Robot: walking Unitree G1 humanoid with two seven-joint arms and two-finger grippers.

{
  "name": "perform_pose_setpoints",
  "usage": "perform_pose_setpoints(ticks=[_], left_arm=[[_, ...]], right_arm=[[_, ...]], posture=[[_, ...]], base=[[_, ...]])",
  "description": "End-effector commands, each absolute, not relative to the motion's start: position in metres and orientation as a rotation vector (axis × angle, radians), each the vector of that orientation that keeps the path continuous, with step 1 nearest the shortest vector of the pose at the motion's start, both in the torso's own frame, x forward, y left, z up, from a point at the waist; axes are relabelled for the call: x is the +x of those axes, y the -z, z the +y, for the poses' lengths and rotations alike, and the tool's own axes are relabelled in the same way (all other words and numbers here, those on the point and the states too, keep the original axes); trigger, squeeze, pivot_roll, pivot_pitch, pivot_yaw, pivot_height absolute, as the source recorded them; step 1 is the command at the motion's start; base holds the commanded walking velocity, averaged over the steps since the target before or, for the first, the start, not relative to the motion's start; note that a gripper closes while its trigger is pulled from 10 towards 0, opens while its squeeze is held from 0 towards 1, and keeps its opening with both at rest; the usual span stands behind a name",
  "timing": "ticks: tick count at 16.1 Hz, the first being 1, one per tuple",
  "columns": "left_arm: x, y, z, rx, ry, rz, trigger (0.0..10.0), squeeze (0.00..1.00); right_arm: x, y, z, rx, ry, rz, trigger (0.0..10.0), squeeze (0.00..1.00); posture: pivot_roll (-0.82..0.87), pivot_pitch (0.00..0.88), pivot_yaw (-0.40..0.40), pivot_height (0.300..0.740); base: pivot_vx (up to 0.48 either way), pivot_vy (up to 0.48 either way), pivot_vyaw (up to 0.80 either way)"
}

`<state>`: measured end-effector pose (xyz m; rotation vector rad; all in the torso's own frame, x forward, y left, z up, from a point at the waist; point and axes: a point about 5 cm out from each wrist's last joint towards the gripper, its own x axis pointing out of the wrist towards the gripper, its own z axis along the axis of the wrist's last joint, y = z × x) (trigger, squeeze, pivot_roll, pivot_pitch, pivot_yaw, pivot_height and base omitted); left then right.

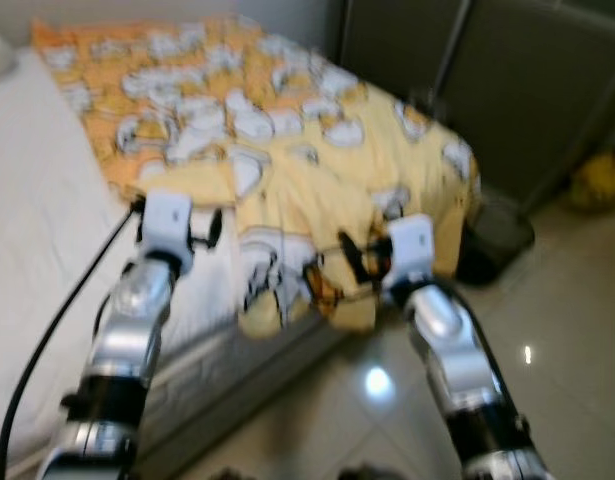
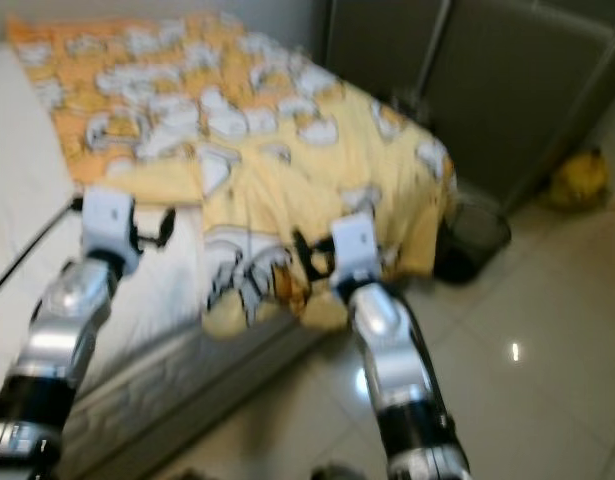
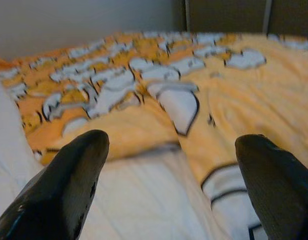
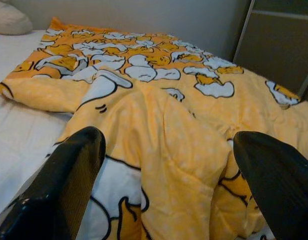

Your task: Clean up the room

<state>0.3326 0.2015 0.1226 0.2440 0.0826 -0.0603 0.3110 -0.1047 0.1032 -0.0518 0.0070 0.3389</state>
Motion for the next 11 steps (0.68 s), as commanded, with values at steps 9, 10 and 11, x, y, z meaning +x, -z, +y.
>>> perform_pose_setpoints(ticks=[9,10,11], left_arm=[[0.374,-0.133,0.182,0.247,0.132,0.144,10.0,0.00],[0.375,-0.130,0.183,0.247,0.143,0.174,10.0,0.00],[0.376,-0.124,0.180,0.238,0.180,0.224,10.0,0.00]], right_arm=[[0.310,-0.104,-0.099,-0.057,-0.377,0.011,10.0,0.00],[0.310,-0.102,-0.099,-0.074,-0.381,0.018,10.0,0.00],[0.309,-0.100,-0.099,-0.073,-0.381,0.035,10.0,0.00]], posture=[[-0.08,0.041,-0.012,0.732],[-0.09,0.044,-0.013,0.732],[-0.09,0.044,-0.013,0.732]], base=[[0.140,0.293,-0.26],[0.000,0.000,0.00],[0.000,0.000,-0.77]])
